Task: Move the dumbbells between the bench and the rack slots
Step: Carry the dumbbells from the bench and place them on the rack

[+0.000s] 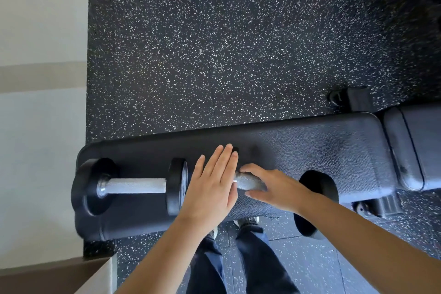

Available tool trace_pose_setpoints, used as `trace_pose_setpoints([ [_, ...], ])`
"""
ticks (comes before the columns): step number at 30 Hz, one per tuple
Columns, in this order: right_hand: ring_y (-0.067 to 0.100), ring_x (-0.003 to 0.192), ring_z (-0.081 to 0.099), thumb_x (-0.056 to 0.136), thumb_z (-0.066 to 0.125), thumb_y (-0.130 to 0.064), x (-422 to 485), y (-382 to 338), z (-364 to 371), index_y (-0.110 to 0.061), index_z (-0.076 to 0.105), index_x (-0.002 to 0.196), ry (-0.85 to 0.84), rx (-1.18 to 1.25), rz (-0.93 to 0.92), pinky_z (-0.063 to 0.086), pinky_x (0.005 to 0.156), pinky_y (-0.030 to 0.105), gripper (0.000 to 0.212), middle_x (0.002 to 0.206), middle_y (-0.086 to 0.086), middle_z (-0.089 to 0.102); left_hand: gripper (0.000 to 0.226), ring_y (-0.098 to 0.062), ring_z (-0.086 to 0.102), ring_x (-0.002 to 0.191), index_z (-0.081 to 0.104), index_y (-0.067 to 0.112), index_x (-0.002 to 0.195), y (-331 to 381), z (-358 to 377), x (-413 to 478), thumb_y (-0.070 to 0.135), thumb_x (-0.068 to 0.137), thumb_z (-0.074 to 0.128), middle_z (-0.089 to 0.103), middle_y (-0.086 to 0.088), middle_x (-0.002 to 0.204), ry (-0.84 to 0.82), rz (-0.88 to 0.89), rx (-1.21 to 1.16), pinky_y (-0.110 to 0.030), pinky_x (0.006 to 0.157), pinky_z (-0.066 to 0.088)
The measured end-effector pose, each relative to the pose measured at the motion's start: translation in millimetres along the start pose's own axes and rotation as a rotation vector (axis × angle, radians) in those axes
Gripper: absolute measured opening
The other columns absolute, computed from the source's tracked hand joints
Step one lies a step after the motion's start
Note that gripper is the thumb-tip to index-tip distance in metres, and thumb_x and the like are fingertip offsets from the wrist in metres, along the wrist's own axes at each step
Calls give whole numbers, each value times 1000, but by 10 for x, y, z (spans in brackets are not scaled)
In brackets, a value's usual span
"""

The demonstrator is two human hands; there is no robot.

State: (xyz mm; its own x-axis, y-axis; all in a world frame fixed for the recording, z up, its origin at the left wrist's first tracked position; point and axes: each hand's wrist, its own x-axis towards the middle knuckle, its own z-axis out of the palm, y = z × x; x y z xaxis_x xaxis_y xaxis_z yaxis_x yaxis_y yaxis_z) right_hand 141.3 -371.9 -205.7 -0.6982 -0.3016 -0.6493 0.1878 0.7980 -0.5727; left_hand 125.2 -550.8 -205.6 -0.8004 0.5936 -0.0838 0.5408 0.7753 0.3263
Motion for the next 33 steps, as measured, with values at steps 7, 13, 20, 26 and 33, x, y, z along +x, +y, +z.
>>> trace_pose_setpoints([
  [7,10,73,47,91,54,-35,-564,-431,-322,-34,33,132,50,15,68,36,64,26,46,93,-6,54,51,-27,44,124,42,5,128,203,-654,-60,31,84,38,48,-12,137,60,85,-17,-45,98,39],
  [13,22,74,59,88,58,-31,-1218,-760,-477,-38,36,123,178,202,215,52,70,35,42,101,6,63,54,-31,42,125,35,5,131,523,-1320,-161,33,85,38,43,-17,139,71,158,-3,-48,95,43],
  [20,17,55,52,89,60,-20,-2056,-1063,-415,-30,36,128,448,565,394,48,47,24,47,100,10,59,53,-31,54,112,42,4,132,917,-1889,-292,23,84,53,46,-17,136,32,352,36,-42,83,51],
  [26,17,58,53,90,58,-16,-2773,-1372,-405,-27,35,129,468,606,427,51,54,29,47,90,6,59,53,-28,64,94,39,8,130,1419,-2236,-336,21,84,61,53,-18,129,63,567,-74,-34,63,57],
  [33,21,66,57,91,58,-22,-3630,-1557,-544,-30,35,126,443,591,463,55,69,41,43,77,-3,57,43,-29,63,98,46,8,127,2029,-2595,-536,26,90,37,55,-20,121,91,696,-189,-31,70,54],
])
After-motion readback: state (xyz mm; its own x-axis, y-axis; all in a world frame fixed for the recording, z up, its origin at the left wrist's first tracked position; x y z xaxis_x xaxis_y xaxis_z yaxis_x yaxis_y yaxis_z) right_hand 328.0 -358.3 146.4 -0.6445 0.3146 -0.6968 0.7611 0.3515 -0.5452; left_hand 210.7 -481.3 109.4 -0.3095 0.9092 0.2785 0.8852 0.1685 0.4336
